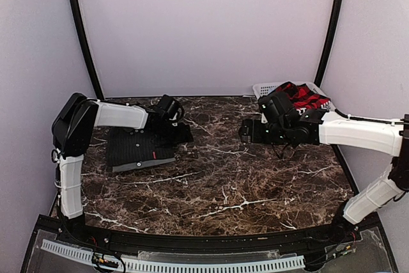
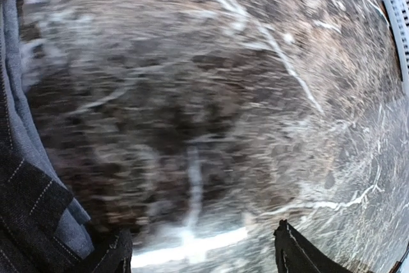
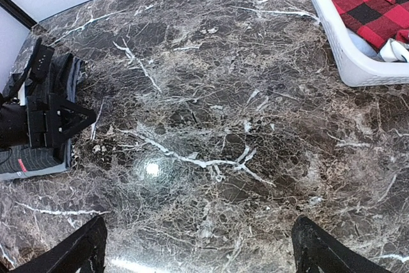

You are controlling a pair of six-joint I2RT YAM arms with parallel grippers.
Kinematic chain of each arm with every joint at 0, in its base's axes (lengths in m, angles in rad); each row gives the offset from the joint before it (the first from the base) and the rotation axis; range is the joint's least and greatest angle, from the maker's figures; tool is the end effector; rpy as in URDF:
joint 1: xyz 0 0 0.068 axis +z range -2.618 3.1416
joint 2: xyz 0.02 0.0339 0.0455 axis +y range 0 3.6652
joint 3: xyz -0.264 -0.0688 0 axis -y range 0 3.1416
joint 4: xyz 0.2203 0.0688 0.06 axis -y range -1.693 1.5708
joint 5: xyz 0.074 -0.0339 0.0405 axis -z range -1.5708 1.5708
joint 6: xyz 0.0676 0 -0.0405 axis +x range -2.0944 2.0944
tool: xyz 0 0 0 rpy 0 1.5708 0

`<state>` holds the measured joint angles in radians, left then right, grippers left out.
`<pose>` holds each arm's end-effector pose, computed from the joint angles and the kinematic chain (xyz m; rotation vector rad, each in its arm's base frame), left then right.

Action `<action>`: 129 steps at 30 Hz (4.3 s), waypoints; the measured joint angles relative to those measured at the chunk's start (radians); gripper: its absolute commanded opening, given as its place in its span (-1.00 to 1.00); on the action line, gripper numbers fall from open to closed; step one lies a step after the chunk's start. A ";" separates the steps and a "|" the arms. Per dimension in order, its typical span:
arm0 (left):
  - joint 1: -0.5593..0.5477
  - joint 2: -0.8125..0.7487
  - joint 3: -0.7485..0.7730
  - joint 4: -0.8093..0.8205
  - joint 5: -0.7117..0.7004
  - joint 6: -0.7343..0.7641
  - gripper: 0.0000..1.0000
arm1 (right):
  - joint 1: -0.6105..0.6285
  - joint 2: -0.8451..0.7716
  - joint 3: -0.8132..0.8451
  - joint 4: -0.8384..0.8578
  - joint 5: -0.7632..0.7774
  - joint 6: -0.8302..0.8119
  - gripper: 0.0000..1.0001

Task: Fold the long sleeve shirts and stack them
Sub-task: Move the square-folded shirt to the corner of the board, then reset both arms

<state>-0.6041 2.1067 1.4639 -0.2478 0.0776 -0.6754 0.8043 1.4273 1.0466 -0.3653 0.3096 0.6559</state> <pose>0.3723 -0.2633 0.1465 -0.0563 2.5703 -0.6231 0.2303 0.2095 0.2547 -0.0139 2.3068 0.4039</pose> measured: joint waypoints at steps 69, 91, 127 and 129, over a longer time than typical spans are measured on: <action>0.153 -0.515 -0.301 -0.008 0.159 0.279 0.98 | 0.000 -0.034 -0.030 0.070 -0.023 -0.012 0.97; 0.139 -0.784 -0.302 0.107 0.167 0.288 0.98 | 0.000 -0.352 -0.128 0.193 0.065 -0.103 0.97; 0.139 -0.815 -0.309 0.121 0.121 0.325 0.98 | 0.000 -0.301 -0.100 0.217 0.092 -0.147 0.97; 0.139 -0.815 -0.309 0.121 0.121 0.325 0.98 | 0.000 -0.298 -0.100 0.218 0.092 -0.148 0.97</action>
<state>-0.4648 1.2915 1.1545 -0.1268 0.1982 -0.3500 0.8043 1.1290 0.9463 -0.1471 0.4019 0.5083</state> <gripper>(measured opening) 0.990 0.986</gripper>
